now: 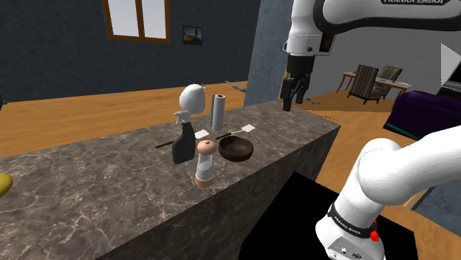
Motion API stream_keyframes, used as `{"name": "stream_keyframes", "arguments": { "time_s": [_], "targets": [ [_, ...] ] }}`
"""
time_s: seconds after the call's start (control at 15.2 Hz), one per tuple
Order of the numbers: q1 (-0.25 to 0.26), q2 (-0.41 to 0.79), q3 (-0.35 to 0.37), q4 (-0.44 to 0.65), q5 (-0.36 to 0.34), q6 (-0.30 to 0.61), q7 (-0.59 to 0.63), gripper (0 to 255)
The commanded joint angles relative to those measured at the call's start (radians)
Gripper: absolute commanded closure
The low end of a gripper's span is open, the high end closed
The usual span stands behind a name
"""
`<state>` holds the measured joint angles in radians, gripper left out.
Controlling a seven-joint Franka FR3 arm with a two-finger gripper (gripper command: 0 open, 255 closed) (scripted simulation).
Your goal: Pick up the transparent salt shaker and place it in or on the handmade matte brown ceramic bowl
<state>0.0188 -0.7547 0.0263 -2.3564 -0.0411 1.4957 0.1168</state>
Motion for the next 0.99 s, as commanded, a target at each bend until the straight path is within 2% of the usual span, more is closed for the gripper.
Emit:
{"name": "stream_keyframes", "arguments": {
  "time_s": [0.0, 0.46, 0.92],
  "targets": [
    [0.0, 0.0, 0.0, 0.0, 0.0, 0.0, 0.0, 0],
    [0.033, 0.19, 0.106, 0.028, 0.045, 0.159, 0.114, 0],
    [0.053, 0.42, 0.205, 0.119, 0.044, 0.291, 0.231, 0]
  ]
}}
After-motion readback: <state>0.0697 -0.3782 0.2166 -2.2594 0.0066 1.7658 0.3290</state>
